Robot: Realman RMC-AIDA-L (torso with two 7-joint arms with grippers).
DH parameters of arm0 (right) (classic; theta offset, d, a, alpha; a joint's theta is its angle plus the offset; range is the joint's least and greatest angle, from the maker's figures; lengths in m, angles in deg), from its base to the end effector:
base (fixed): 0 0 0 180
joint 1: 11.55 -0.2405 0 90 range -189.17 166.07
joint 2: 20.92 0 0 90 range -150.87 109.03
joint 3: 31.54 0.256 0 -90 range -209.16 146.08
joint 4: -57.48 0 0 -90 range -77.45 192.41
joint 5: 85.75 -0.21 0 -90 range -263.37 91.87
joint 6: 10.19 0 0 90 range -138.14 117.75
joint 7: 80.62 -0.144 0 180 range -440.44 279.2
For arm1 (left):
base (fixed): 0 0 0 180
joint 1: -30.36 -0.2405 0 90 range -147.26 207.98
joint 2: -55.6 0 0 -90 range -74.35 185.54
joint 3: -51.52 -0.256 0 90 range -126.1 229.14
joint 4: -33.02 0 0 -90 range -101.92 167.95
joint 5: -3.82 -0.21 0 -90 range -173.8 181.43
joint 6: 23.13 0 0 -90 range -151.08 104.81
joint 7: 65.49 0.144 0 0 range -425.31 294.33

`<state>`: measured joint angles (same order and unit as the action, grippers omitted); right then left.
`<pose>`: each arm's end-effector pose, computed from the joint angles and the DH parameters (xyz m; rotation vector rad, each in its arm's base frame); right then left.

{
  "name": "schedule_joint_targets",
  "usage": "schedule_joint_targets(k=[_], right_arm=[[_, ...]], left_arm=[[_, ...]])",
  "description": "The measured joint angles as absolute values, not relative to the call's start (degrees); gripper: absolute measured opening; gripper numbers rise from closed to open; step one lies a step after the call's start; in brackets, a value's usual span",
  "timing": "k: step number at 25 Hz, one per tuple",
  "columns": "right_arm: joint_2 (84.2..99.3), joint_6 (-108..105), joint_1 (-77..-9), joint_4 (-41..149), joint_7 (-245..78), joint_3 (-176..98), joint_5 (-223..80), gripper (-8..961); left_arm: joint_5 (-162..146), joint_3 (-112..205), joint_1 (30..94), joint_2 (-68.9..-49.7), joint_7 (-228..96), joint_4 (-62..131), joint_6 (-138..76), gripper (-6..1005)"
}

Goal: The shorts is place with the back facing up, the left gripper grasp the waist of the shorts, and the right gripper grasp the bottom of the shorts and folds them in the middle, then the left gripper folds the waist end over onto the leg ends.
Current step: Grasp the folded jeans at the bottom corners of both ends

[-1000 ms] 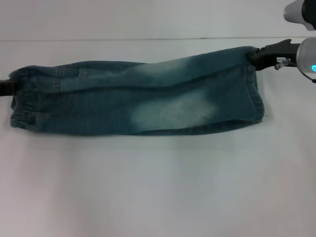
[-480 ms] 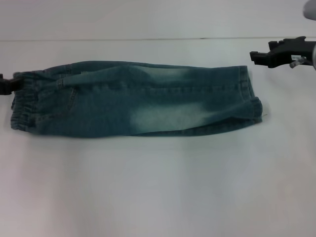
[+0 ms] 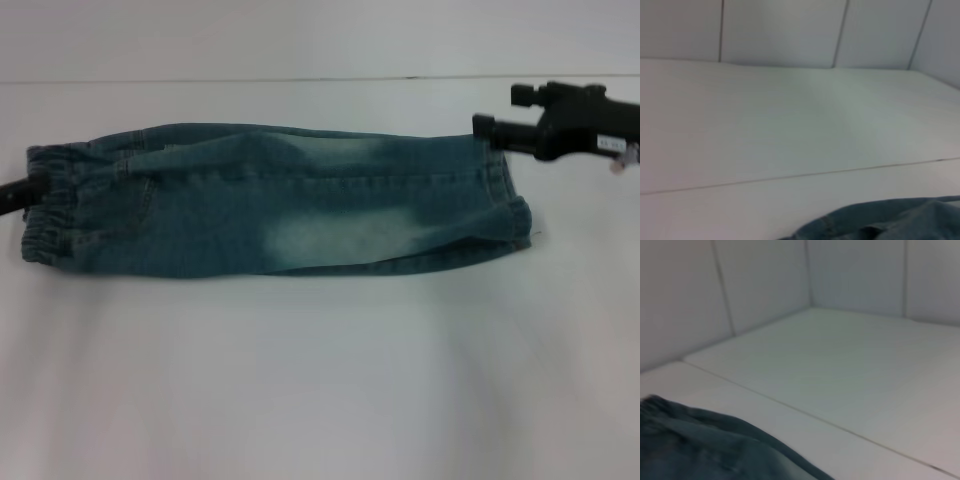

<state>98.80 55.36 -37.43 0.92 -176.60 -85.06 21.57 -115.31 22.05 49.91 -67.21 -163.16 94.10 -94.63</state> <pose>0.2467 0.3842 0.0415 -2.3674 0.6619 0.5220 -0.3357 0.3295 0.0942 -2.0550 -0.9401 -0.4571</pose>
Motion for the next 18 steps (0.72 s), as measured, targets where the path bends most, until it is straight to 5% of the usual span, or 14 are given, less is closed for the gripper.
schedule_joint_targets(k=[18], right_arm=[[99.05, 73.25, -33.17, 19.94, -144.76, -85.57, 11.32, 758]], left_arm=[[-118.40, 27.62, 46.20, -68.09, -152.30, 91.80, -98.26, 923]])
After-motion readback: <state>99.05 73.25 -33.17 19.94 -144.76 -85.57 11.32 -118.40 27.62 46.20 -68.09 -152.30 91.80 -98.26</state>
